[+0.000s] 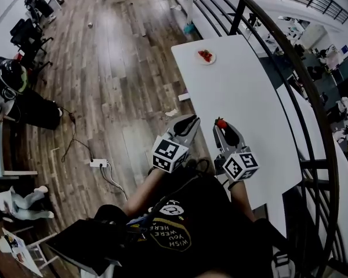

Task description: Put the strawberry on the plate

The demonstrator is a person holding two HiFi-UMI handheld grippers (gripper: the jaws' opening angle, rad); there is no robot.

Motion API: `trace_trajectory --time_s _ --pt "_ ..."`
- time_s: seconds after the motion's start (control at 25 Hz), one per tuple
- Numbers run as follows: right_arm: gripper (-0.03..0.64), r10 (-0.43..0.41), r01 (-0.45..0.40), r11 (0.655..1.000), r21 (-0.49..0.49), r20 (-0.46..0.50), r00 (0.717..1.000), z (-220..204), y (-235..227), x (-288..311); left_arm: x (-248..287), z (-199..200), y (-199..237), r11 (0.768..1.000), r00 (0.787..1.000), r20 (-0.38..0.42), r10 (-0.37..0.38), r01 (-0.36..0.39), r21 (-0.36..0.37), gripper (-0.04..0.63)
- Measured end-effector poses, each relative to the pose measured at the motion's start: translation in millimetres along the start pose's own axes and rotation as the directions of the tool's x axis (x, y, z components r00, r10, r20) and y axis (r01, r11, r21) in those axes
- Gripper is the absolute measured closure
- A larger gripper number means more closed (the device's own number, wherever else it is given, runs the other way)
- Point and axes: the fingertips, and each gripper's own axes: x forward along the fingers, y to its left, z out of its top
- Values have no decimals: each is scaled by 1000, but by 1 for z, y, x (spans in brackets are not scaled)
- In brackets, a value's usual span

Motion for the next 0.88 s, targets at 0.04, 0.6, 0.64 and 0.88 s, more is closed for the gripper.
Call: trace_trajectory --time_s 0.04,0.6,0.64,0.88 --pt "474 -2 2 1000 3 -5 1000 0 -5 1 3 2 5 1000 1000 3 15 -15 3 555" --pt "474 -29 30 999 21 -29 999 13 -18 59 33 5 60 999 999 -43 7 -8 -42 595" --pt "474 -34 34 999 15 -26 999 16 -17 65 35 8 66 999 999 -43 -1 -1 -41 595" --pt "474 -59 59 998 5 -14 998 24 -16 98 49 19 95 1000 999 -37 -27 27 -16 595"
